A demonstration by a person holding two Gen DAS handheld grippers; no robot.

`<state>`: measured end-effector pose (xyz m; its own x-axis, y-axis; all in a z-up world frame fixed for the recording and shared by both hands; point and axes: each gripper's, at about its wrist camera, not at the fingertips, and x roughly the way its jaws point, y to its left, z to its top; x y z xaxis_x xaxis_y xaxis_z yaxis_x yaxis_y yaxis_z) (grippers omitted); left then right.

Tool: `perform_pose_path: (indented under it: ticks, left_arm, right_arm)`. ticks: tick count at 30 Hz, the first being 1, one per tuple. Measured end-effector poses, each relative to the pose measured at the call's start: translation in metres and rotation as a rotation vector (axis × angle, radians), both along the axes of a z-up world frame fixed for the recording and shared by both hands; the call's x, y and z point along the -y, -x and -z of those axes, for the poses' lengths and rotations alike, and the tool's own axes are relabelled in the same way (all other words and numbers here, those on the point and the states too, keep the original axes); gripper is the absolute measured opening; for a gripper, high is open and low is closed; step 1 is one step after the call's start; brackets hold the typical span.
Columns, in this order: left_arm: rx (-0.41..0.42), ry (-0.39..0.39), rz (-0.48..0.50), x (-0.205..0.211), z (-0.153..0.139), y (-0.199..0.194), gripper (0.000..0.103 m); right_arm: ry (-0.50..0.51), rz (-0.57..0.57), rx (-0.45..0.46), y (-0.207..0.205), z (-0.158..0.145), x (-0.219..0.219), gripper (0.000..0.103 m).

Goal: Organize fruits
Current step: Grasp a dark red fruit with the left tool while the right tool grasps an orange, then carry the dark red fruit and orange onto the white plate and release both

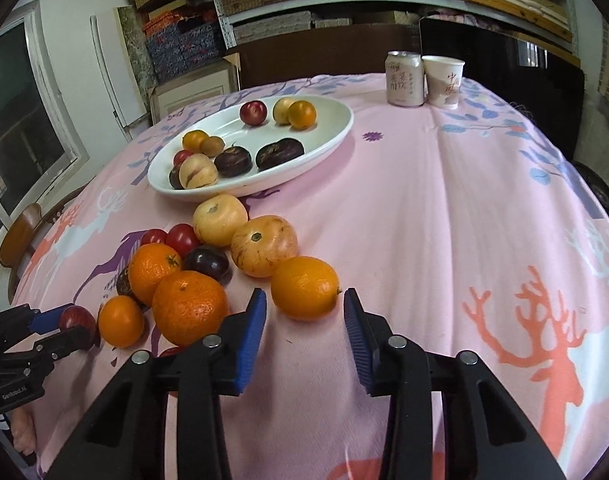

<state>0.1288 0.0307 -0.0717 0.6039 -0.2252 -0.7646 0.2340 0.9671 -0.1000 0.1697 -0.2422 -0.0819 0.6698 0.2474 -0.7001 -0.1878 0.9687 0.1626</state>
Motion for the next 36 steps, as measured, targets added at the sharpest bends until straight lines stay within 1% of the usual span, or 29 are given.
perform_pose_path:
  ticks: [3, 5, 9, 13, 15, 18, 20, 23, 25, 27, 31, 34, 36]
  left_arm:
    - [-0.001, 0.001, 0.001, 0.0, 0.0, 0.0, 0.039]
    - [-0.001, 0.002, 0.001, 0.0, 0.0, 0.0, 0.039]
    - [0.0, 0.006, 0.0, 0.0, 0.0, 0.0, 0.039]
    - [0.0, 0.01, -0.004, 0.0, -0.001, -0.002, 0.039]
    - [0.011, 0.002, -0.021, 0.0, -0.006, -0.006, 0.039]
    - [0.043, 0.006, -0.048, -0.004, -0.024, -0.019, 0.039]
    - [0.063, 0.009, -0.06, -0.005, -0.039, -0.034, 0.039]
    - [0.089, -0.001, -0.087, -0.001, -0.063, -0.071, 0.039]
    - [0.102, 0.015, -0.102, 0.003, -0.074, -0.096, 0.039]
    - [0.097, 0.031, -0.105, 0.011, -0.08, -0.12, 0.039]
    - [0.083, 0.042, -0.111, 0.031, -0.079, -0.172, 0.039]
    - [0.07, 0.027, -0.109, 0.046, -0.071, -0.208, 0.039]
    - [0.052, 0.036, -0.109, 0.053, -0.065, -0.228, 0.039]
  right_arm:
    - [-0.01, 0.011, -0.008, -0.007, 0.002, -0.001, 0.041]
    - [-0.012, 0.013, -0.012, -0.009, 0.003, -0.003, 0.039]
    - [-0.029, 0.016, -0.012, -0.009, 0.004, 0.0, 0.039]
    - [-0.055, 0.047, -0.002, -0.007, 0.002, 0.008, 0.039]
    - [-0.069, 0.06, 0.008, -0.004, 0.0, 0.012, 0.039]
    - [-0.082, 0.071, 0.026, -0.002, -0.005, 0.016, 0.038]
    - [-0.095, 0.069, 0.041, -0.003, -0.013, 0.017, 0.038]
    - [-0.108, 0.055, 0.061, -0.015, -0.032, 0.014, 0.038]
    - [-0.103, 0.045, 0.082, -0.026, -0.046, 0.008, 0.038]
    - [-0.093, 0.037, 0.1, -0.041, -0.056, 0.001, 0.038]
    - [-0.093, 0.038, 0.092, -0.08, -0.059, -0.011, 0.038]
    - [-0.097, 0.042, 0.074, -0.114, -0.056, -0.019, 0.038]
    - [-0.089, 0.051, 0.076, -0.13, -0.055, -0.024, 0.038]
